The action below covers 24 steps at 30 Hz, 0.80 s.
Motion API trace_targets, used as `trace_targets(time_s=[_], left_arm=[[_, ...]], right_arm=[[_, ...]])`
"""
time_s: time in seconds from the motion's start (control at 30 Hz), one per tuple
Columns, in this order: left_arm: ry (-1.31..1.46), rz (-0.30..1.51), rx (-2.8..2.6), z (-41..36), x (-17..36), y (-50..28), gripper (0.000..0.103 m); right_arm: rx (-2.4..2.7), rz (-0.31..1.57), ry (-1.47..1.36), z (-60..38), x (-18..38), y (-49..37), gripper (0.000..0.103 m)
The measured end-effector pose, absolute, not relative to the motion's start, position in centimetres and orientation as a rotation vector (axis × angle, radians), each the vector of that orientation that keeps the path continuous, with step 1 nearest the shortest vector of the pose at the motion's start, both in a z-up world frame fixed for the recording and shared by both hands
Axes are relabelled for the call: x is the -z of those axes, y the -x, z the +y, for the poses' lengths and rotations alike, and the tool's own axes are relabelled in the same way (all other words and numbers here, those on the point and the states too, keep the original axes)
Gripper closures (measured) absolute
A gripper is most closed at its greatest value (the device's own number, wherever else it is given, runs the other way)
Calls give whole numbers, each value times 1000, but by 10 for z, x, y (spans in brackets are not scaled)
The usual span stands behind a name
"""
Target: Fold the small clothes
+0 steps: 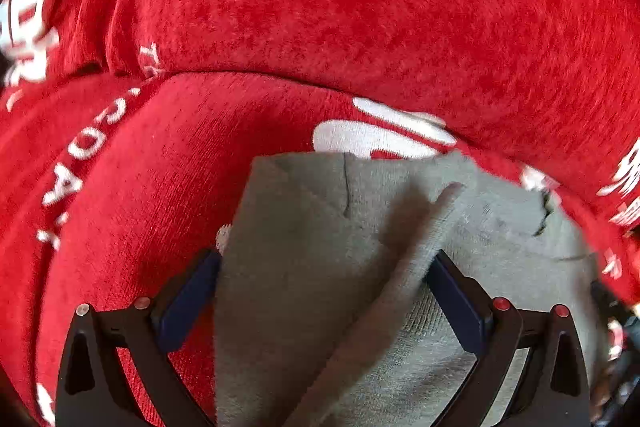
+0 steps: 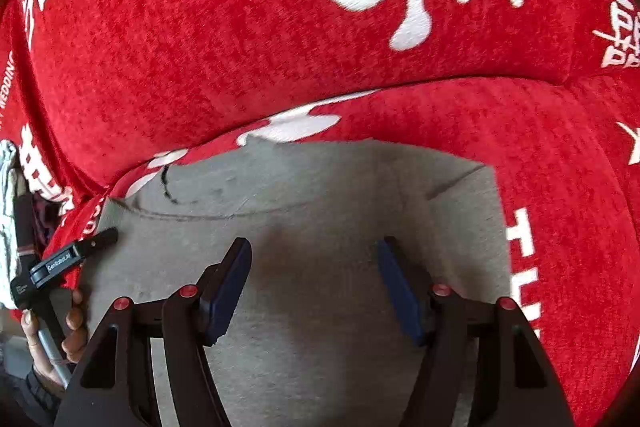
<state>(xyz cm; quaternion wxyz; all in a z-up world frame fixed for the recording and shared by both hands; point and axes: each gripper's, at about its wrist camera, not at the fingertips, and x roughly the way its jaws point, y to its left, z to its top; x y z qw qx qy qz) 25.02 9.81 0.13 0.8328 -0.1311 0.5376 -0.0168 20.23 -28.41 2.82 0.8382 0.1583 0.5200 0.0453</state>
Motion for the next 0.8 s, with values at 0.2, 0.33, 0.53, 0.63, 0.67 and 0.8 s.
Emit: trace_targets(time_s=[0.2, 0.33, 0.53, 0.63, 0.67, 0.8], left_arm=[[309, 1019, 56, 105, -46, -232, 1], [38, 1034, -146, 79, -52, -243, 1], [-143, 1156, -197, 60, -8, -269, 1], [-63, 1192, -189, 70, -5, -279, 1], [-42, 1192, -184, 73, -9, -279, 1], [67, 1118, -117, 82, -41, -251, 1]], right_arm=[[-61, 1048, -311, -281, -50, -188, 33], [-78, 1027, -344, -278, -61, -175, 33], [-91, 1027, -320, -278, -64, -159, 33], [-89, 1039, -322, -280, -60, -156, 33], [-90, 1036, -325, -281, -61, -154, 33], [-115, 1010, -347, -279, -66, -146, 33]])
